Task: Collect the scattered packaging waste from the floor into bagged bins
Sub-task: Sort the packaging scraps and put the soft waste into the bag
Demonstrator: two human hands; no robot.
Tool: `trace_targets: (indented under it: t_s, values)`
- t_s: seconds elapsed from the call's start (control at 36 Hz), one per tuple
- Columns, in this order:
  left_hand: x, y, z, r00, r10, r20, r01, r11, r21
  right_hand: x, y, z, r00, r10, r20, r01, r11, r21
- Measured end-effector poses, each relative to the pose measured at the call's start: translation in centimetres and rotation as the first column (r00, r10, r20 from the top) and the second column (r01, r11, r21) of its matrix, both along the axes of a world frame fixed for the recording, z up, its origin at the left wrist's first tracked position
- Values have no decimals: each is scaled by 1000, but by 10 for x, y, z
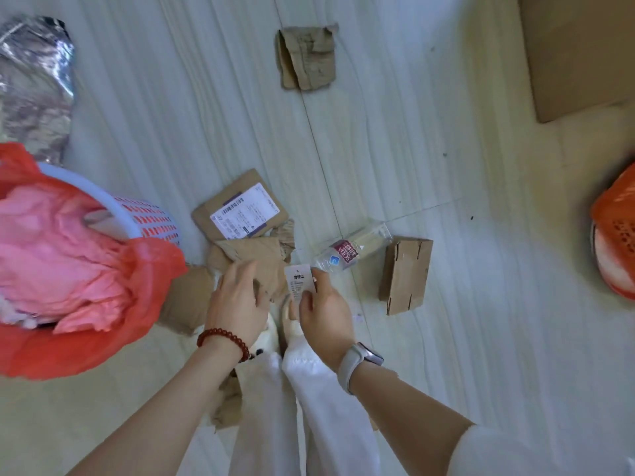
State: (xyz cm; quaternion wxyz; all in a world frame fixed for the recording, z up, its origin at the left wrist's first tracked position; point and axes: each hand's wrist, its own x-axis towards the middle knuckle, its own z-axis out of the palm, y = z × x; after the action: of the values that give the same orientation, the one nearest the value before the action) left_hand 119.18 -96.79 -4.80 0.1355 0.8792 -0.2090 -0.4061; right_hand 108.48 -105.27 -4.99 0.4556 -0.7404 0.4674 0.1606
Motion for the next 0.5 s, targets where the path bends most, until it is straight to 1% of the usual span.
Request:
trace_targets:
  t_s: [0.06,0.11,0.17,0.22,0.25,0.33,0.39,0.42,0.44,0.5]
  values:
    - [20,10,22,996,37,79,-35,999,-25,26,4,21,997,-43,59,39,997,69]
    - [42,21,43,981,140,134,-132,989,-67,57,10,39,993,-42,113,32,996,87]
    - [65,33,64,950,242,196,-223,968,-114,90,18,56,985,-5,175,-8,997,74]
    - [84,47,79,914,329,236,-303,942,-141,123,27,71,976,72,205,-84,995,50]
    - [92,55,82,892,368,261,-337,929,-157,139,34,79,972,101,214,-120,990,79]
    - [109,81,83,806,505,308,-481,863,-157,178,64,86,935,94,341,-172,963,206]
    - [114,99,79,753,570,330,-560,818,-135,193,83,82,931,161,328,-238,949,208]
    - [113,106,76,741,575,346,-569,812,-130,195,90,77,938,175,301,-244,947,209]
    - [110,112,74,742,567,358,-562,817,-130,194,93,70,946,161,281,-224,952,210]
    - [98,121,69,769,518,373,-511,850,-128,180,94,58,966,122,228,-167,967,191]
